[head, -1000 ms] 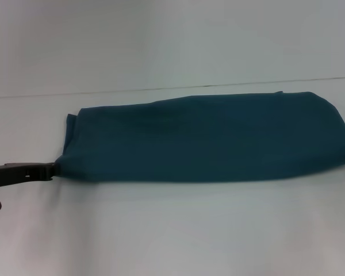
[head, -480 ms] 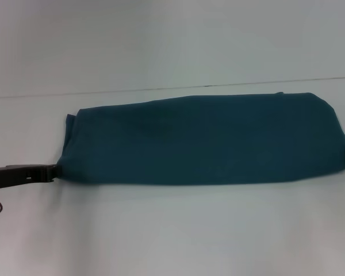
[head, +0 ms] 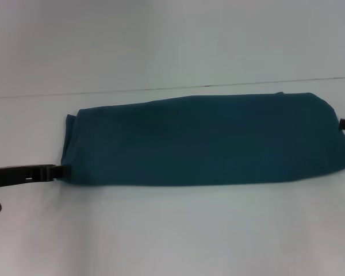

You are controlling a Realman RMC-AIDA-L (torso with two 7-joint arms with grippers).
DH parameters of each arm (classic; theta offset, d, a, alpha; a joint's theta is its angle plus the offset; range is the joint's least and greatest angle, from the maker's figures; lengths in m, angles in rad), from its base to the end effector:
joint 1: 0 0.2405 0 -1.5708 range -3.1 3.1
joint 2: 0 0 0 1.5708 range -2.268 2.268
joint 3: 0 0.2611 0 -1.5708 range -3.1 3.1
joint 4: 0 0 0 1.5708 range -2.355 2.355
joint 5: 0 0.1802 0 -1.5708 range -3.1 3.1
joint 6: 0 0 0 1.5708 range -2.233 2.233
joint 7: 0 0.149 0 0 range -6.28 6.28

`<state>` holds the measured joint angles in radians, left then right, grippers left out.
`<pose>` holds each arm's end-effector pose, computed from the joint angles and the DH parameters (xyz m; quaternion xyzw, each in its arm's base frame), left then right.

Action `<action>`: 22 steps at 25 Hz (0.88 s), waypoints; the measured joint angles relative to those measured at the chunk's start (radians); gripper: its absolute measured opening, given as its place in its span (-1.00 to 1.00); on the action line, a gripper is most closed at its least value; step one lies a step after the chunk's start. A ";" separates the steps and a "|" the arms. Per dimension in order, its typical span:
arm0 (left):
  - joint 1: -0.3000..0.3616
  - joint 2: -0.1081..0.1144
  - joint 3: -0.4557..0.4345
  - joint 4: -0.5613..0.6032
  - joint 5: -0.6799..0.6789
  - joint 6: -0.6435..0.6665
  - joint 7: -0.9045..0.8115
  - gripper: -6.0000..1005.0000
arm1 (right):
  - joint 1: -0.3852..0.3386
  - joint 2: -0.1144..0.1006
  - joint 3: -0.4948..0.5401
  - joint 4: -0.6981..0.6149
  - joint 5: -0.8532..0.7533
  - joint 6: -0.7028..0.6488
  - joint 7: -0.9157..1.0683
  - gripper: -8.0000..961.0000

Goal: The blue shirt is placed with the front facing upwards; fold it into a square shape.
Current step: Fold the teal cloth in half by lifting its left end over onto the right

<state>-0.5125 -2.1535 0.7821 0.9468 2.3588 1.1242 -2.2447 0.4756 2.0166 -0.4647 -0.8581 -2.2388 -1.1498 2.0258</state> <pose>-0.2845 0.3527 0.0045 -0.8025 -0.5121 -0.1055 0.2875 0.3425 0.3479 0.0920 -0.7457 0.5128 0.1770 0.3868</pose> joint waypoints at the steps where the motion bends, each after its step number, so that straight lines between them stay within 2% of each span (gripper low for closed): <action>1: 0.001 0.000 -0.014 0.002 0.001 0.004 -0.003 -0.43 | -0.001 -0.002 0.000 -0.001 0.008 -0.005 -0.001 -0.03; 3: 0.005 0.003 -0.050 0.006 0.000 0.014 -0.007 -0.35 | -0.001 -0.004 0.000 -0.002 0.013 -0.008 -0.003 0.13; 7: 0.007 0.013 -0.120 0.007 -0.007 0.041 -0.033 -0.18 | 0.005 -0.004 -0.003 -0.005 0.015 -0.008 -0.007 0.27; 11: 0.003 0.015 -0.138 0.002 -0.007 0.091 -0.076 -0.01 | 0.012 -0.004 -0.008 -0.005 0.015 -0.011 -0.010 0.41; 14: 0.001 0.014 -0.133 -0.013 -0.008 0.107 -0.120 0.36 | 0.018 -0.005 -0.010 0.000 0.015 -0.018 -0.018 0.51; 16: 0.000 0.012 -0.130 -0.028 -0.008 0.110 -0.148 0.36 | 0.021 -0.005 -0.011 0.001 0.015 -0.018 -0.020 0.77; 22: -0.001 0.006 -0.135 -0.047 -0.009 0.121 -0.183 0.40 | 0.027 -0.014 -0.010 -0.001 0.016 -0.016 -0.013 0.89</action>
<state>-0.5138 -2.1477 0.6468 0.8998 2.3500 1.2448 -2.4281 0.5028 2.0023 -0.4749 -0.8594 -2.2231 -1.1658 2.0125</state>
